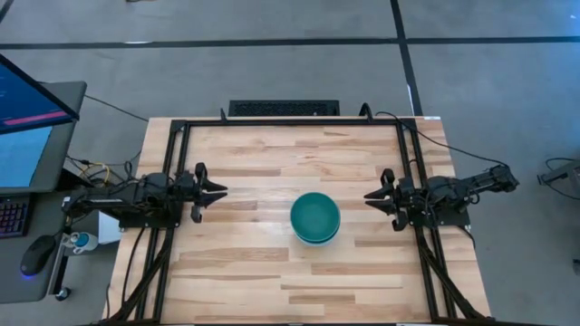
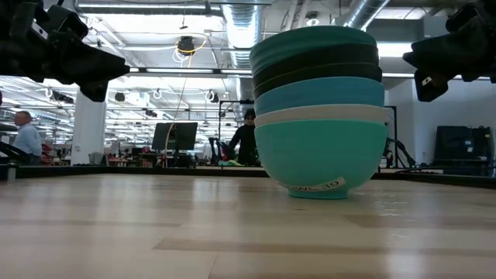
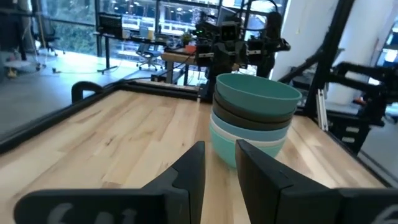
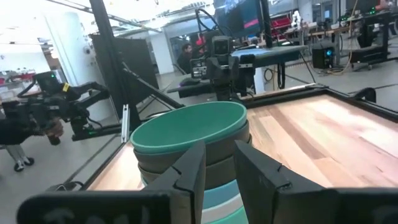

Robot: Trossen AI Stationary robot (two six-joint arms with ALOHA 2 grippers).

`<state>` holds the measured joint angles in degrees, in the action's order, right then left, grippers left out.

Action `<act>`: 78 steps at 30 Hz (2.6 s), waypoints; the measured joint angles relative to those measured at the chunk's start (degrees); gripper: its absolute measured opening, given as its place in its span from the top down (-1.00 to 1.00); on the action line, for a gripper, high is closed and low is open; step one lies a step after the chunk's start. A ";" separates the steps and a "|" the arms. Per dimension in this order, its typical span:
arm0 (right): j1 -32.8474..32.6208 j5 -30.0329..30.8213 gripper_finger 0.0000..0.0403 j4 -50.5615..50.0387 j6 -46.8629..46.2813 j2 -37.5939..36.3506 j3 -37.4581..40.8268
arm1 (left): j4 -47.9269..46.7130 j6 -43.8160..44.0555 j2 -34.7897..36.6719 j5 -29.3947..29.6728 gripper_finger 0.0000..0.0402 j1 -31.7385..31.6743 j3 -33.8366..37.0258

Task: Nest bowls inside each other
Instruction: Return to Home Position

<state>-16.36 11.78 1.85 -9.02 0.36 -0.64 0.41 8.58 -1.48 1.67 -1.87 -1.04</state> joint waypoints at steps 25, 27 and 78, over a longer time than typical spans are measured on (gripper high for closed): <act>-0.98 -12.91 0.47 -2.12 8.69 3.96 -0.02 | 3.80 3.76 0.00 -13.72 0.60 0.00 0.22; -0.89 -12.89 0.47 -2.12 9.27 5.40 -0.02 | 4.19 2.45 0.00 -13.59 0.60 0.01 0.22; 4.66 -9.77 0.47 8.51 13.50 8.94 0.02 | 5.09 -9.37 0.00 -3.48 0.60 0.01 0.68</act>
<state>-11.70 2.01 10.36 4.48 9.30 -0.62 5.50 -0.79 -1.48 -1.81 -1.86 -0.36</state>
